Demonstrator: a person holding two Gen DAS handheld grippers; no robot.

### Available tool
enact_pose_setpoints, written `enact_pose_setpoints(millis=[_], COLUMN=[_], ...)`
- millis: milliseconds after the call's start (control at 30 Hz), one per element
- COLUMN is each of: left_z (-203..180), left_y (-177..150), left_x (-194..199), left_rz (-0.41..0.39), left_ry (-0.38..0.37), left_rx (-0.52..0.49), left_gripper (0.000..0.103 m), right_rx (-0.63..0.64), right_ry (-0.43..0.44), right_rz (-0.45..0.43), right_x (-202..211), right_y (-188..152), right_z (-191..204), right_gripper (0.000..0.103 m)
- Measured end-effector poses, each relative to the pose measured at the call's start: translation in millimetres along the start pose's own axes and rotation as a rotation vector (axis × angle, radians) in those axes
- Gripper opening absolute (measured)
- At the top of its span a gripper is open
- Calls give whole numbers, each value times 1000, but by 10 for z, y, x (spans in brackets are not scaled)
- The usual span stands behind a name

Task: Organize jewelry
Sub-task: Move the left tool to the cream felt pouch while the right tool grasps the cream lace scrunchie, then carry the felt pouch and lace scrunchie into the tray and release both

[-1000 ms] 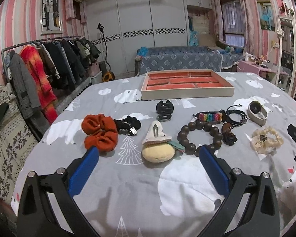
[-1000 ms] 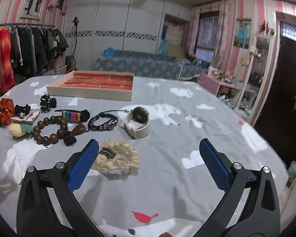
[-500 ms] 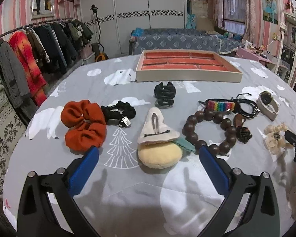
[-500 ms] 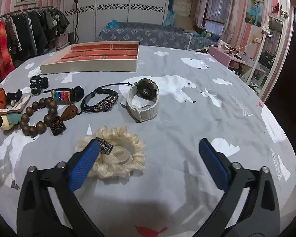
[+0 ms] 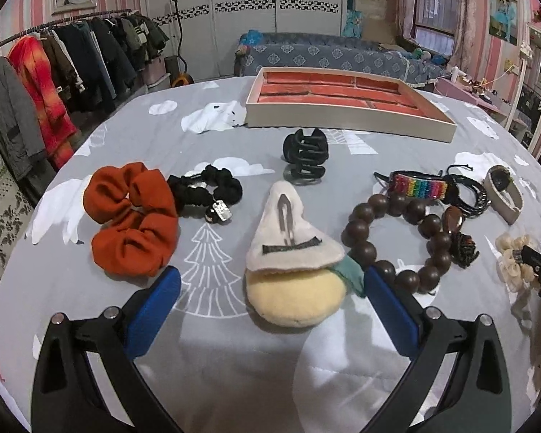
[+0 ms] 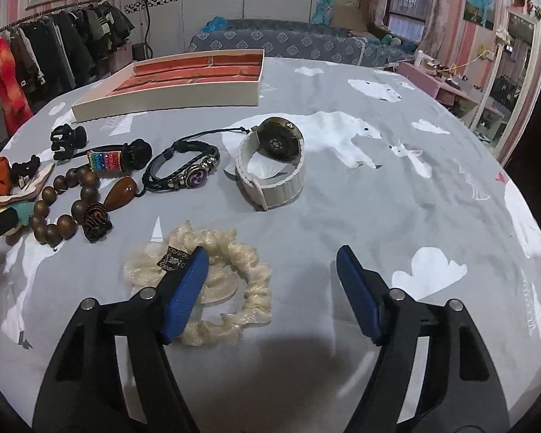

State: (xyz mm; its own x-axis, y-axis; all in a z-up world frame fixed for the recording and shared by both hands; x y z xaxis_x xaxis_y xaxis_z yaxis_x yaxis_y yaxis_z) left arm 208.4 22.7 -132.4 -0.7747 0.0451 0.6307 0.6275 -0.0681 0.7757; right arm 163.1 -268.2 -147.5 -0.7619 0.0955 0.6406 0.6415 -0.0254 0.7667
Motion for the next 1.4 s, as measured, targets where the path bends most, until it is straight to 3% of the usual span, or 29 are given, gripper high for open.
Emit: enact_pose_setpoints(millis=[100, 167, 233, 400, 600, 700, 767, 1000, 1400], left_z=[-2, 8, 4, -23, -22, -35, -66, -96, 107], left_y=[-8, -20, -27, -44, -61, -71, -76, -75, 53], left_x=[-60, -79, -88, -71, -124, -113, -101, -89, 152], left_rz=[26, 36, 40, 35, 66, 66, 64, 58, -23], left_ry=[-7, -13, -25, -22, -42, -73, -93, -106, -76], left_rx=[0, 4, 4, -22, -33, -31, -40, -48, -12], left_gripper=[97, 88, 85, 83, 80, 72, 58, 55, 52], right_rx=[-5, -5, 2, 14, 14, 17, 18, 2, -6], right_ry=[20, 32, 43, 71, 84, 85, 84, 122, 152], right_rz=[5, 14, 25, 38, 40, 38, 38, 27, -74], right_x=[-8, -28, -54, -77, -79, -86, -90, -74, 140], right_y=[-4, -2, -6, -13, -14, -12, -15, -8, 99], right_z=[12, 27, 45, 84, 96, 100, 102, 106, 98], right_gripper=[63, 55, 48, 34, 31, 31, 31, 13, 11])
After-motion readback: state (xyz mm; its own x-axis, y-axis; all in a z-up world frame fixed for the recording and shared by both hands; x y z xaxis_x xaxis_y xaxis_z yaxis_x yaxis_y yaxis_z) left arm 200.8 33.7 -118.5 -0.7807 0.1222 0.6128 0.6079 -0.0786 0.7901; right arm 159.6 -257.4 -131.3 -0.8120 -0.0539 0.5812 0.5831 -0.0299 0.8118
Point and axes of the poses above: each gripper's, at about its wrist camera, not at the fingertips, and x roughly against the way its jaws point, z to its left, y to its top, the point moved 5 cm from there along -x, roughly the way its jaws point, and after that the axes turned 8 degrees about -z, right-handed, at the moved point
